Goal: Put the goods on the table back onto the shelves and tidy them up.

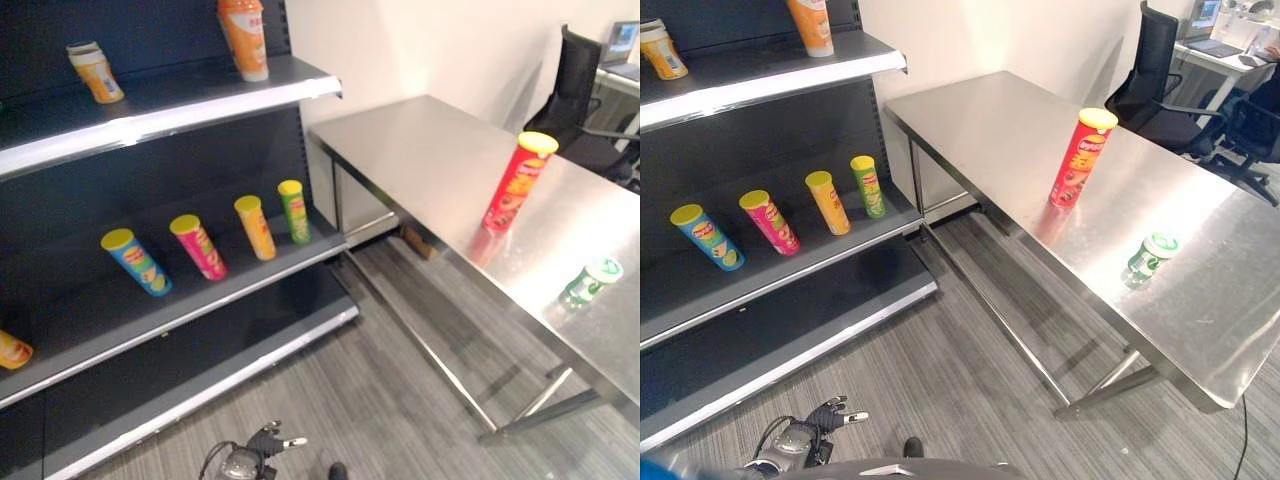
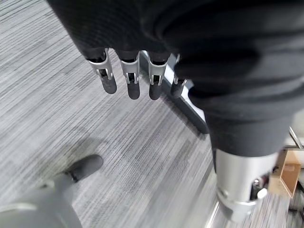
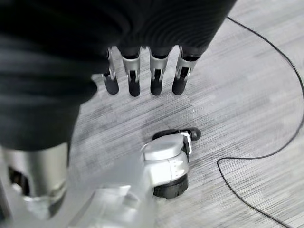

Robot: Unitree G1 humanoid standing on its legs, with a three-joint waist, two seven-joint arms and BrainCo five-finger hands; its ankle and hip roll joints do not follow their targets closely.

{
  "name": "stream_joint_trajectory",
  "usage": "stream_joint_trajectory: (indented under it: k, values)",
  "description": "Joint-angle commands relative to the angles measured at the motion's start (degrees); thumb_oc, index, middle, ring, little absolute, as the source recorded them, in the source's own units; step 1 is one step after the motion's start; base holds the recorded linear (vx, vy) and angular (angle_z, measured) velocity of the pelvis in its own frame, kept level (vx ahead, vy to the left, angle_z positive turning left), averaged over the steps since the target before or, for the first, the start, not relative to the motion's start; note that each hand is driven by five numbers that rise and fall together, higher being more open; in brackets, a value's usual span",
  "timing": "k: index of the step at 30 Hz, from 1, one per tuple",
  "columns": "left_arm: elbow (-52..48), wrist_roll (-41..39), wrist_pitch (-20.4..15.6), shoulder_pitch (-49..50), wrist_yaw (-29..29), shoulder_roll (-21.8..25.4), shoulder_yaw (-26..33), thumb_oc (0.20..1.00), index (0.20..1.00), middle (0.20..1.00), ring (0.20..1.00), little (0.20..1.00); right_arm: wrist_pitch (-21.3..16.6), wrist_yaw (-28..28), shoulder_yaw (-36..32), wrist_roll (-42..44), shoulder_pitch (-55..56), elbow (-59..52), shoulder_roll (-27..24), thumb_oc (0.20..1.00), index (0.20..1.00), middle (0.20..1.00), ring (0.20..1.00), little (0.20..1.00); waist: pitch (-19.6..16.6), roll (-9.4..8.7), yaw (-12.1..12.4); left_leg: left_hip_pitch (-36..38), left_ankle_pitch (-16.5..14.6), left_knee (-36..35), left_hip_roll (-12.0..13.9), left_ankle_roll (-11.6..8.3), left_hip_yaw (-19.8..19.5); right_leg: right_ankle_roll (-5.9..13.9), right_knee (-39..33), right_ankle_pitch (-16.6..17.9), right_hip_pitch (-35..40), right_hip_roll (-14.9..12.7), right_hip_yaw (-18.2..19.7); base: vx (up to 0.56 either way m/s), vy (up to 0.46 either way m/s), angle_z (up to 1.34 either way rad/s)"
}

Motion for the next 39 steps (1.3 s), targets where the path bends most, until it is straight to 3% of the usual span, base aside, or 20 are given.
stream_joint_trajectory:
  k: [1,3,4,7,9,13,14,16,19,22,26,28,31,39]
  values:
    - [-1.8,2.6,-0.9,-1.2,-0.6,0.7,1.3,1.000,1.000,1.000,1.000,1.000,1.0,-1.2,1.2,3.2,-1.1,2.0,-6.9,1.000,1.000,1.000,1.000,1.000,3.3,-0.77,-0.6,1.6,-3.3,1.7,3.5,-5.28,1.0,1.83,-4.5,13.4,-2.9,0.3,-0.2,0.02,0.150,-0.25]
    - [-1.4,3.9,-0.5,-1.7,-1.1,0.9,0.5,1.000,1.000,1.000,1.000,1.000,1.2,-1.7,-2.2,4.9,0.3,2.9,-8.7,1.000,1.000,1.000,1.000,1.000,4.3,-0.59,-1.3,2.7,-3.9,1.6,3.8,-5.27,1.8,1.29,-1.4,14.7,-4.6,-0.8,-3.9,0.03,0.108,-0.31]
    - [-1.4,3.9,-0.5,-1.7,-1.1,0.9,0.4,1.000,1.000,1.000,1.000,1.000,1.3,-1.7,-2.3,4.9,0.3,2.8,-8.7,1.000,1.000,1.000,1.000,1.000,4.3,-0.59,-1.4,2.8,-3.9,1.6,3.8,-5.27,1.7,1.28,-1.4,14.7,-4.5,-0.8,-4.0,0.08,0.080,-0.24]
    - [-0.7,6.1,-0.2,-2.2,-2.2,1.0,-0.5,1.000,1.000,1.000,1.000,1.000,2.1,-1.0,-6.8,6.1,4.0,6.7,-11.6,1.000,1.000,1.000,1.000,1.000,4.1,-1.15,-2.6,4.4,-5.5,1.1,3.6,-5.67,2.0,0.61,-7.5,11.5,-4.7,-1.2,-8.2,0.13,0.074,-0.07]
    - [-0.3,6.5,-0.3,-3.0,-2.5,1.5,-0.2,1.000,1.000,1.000,1.000,1.000,2.1,-0.5,-12.3,9.4,6.1,7.9,-15.9,1.000,1.000,1.000,1.000,1.000,4.3,-1.85,-4.1,4.5,-6.0,0.8,3.5,-6.07,2.0,0.35,-14.9,10.7,-7.8,0.7,-8.3,0.10,-0.005,-0.03]
    - [0.0,7.7,-0.5,-2.8,-2.0,1.4,0.2,1.000,1.000,1.000,1.000,1.000,0.4,-2.1,-17.4,11.0,8.7,1.6,-20.3,1.000,1.000,1.000,1.000,1.000,4.7,-2.61,-6.3,5.4,-6.5,0.8,3.6,-6.56,2.2,1.26,-17.7,11.9,-8.6,2.3,-5.9,0.11,-0.033,0.04]
    - [-0.7,9.7,-0.4,-0.4,-1.4,1.4,2.3,1.000,1.000,1.000,1.000,1.000,-1.6,-5.5,-27.0,5.9,15.4,-20.1,-26.9,1.000,1.000,1.000,1.000,1.000,3.9,-3.31,-7.8,6.8,-7.4,0.9,4.3,-7.29,3.0,1.02,-19.4,12.1,-7.9,2.5,-4.6,0.17,-0.087,0.11]
    - [-0.9,10.0,0.1,1.2,-1.6,0.7,4.6,1.000,1.000,1.000,1.000,1.000,-3.3,-8.6,-39.2,2.0,19.7,-41.3,-34.0,1.000,1.000,1.000,1.000,1.000,2.5,-3.28,-8.5,7.9,-8.3,0.9,5.0,-8.11,3.6,0.62,-21.5,11.8,-5.9,2.4,-5.1,0.19,-0.099,-0.19]
    - [-0.8,10.1,0.8,1.9,-1.9,-0.4,5.8,1.000,1.000,1.000,1.000,1.000,-6.5,-11.8,-49.4,-1.0,17.8,-59.4,-39.8,1.000,1.000,1.000,1.000,1.000,0.7,-2.56,-6.9,8.7,-8.3,0.7,6.4,-9.32,3.3,-0.52,-23.3,10.5,-3.1,2.2,-7.7,0.15,-0.138,0.42]
    - [-1.0,8.3,1.1,2.7,-2.6,-0.7,6.0,1.000,1.000,1.000,1.000,1.000,-7.9,-11.0,-49.1,0.3,13.7,-62.5,-43.6,1.000,1.000,1.000,1.000,1.000,0.5,-2.05,-5.1,8.9,-8.1,0.7,7.0,-10.15,2.0,-1.29,-23.4,9.0,-1.4,2.3,-10.1,0.07,-0.131,0.65]
    - [-1.3,6.3,1.5,3.5,-3.1,-0.8,6.3,1.000,1.000,1.000,1.000,1.000,-6.0,-6.5,-41.2,-3.0,11.2,-61.7,-47.7,1.000,1.000,1.000,1.000,1.000,0.8,-2.37,-3.4,8.9,-7.3,0.7,7.9,-11.17,1.1,-2.08,-23.2,7.9,0.1,2.5,-12.2,0.00,-0.098,0.46]
    - [-1.3,5.8,1.5,3.6,-3.0,-0.9,6.3,1.000,1.000,1.000,1.000,1.000,-6.1,-6.0,-38.8,-2.6,9.7,-60.3,-47.0,1.000,1.000,1.000,1.000,1.000,1.0,-2.37,-3.2,9.0,-7.1,0.7,8.0,-11.35,0.9,-2.32,-23.1,7.8,0.5,2.5,-12.5,0.00,-0.086,0.23]
    - [-1.3,5.3,1.5,4.4,-3.0,-1.2,6.3,1.000,1.000,1.000,1.000,1.000,-5.0,-0.5,-24.2,-1.0,5.3,-56.6,-41.6,1.000,1.000,1.000,1.000,1.000,1.5,-2.20,-2.4,9.4,-6.5,0.7,8.8,-11.92,0.5,-3.10,-23.2,7.0,1.7,2.9,-13.8,-0.01,-0.113,0.08]
    - [-1.6,6.2,1.1,4.1,-2.8,-2.0,6.1,1.000,1.000,1.000,1.000,1.000,-5.5,1.3,-19.4,0.7,6.1,-62.8,-33.6,1.000,1.000,1.000,1.000,1.000,1.7,-1.15,-2.2,9.7,-6.3,0.7,9.1,-12.02,0.6,-3.61,-23.1,6.5,2.2,2.9,-14.2,0.00,-0.027,-0.02]
